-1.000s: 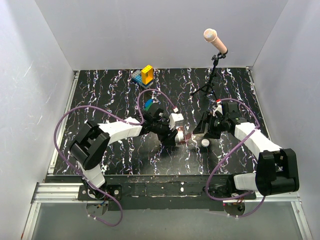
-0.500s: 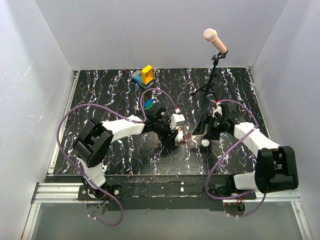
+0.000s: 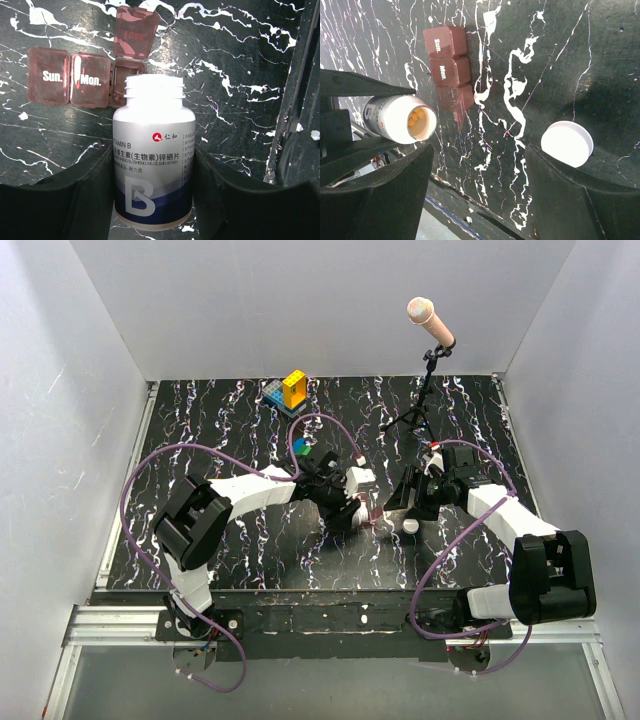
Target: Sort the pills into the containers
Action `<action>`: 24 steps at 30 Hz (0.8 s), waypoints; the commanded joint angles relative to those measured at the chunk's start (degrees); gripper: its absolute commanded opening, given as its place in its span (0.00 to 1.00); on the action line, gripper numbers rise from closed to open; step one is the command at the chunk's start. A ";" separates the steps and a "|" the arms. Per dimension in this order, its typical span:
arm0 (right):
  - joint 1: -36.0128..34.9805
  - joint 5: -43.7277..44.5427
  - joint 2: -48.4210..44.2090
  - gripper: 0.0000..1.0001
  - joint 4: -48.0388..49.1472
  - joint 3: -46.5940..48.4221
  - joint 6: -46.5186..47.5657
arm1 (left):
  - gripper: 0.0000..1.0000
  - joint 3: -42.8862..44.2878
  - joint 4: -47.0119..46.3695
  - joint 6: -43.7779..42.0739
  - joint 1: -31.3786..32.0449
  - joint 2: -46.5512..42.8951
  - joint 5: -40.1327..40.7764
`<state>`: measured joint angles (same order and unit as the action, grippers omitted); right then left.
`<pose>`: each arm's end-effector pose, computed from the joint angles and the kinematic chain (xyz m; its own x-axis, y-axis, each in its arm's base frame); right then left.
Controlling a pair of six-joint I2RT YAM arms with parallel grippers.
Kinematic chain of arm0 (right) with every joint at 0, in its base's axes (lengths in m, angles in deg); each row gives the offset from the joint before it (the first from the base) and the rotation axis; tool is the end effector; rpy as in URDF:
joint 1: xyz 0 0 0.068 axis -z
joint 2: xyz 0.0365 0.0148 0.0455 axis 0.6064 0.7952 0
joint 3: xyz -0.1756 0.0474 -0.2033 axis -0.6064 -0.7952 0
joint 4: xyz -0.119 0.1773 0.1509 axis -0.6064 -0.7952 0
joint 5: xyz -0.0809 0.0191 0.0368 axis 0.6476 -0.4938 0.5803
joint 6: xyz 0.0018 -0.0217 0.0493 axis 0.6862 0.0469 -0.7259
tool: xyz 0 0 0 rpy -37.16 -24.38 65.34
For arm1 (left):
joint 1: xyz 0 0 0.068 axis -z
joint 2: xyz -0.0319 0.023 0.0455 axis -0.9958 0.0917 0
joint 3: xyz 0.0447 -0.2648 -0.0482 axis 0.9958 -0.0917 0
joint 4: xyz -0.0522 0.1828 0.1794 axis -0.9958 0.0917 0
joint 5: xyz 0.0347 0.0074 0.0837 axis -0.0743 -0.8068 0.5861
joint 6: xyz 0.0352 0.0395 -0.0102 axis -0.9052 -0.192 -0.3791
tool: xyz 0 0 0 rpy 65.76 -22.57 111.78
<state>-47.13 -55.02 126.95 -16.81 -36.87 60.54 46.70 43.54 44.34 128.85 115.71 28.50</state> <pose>0.2486 0.0600 0.1951 -0.9084 0.2223 -0.3541 -0.0335 0.8055 0.5916 0.2551 -0.2748 0.1788 -0.3143 0.6912 -0.6507 0.9466 0.1761 -0.2701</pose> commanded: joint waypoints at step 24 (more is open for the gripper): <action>0.05 -2.36 1.47 0.80 1.68 0.28 1.33 | 0.00 7.99 9.04 -4.97 0.44 2.39 2.23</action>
<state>-47.13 -56.07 128.02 -16.76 -36.89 60.60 51.53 50.56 41.06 128.85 118.11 30.25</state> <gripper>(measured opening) 0.805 0.512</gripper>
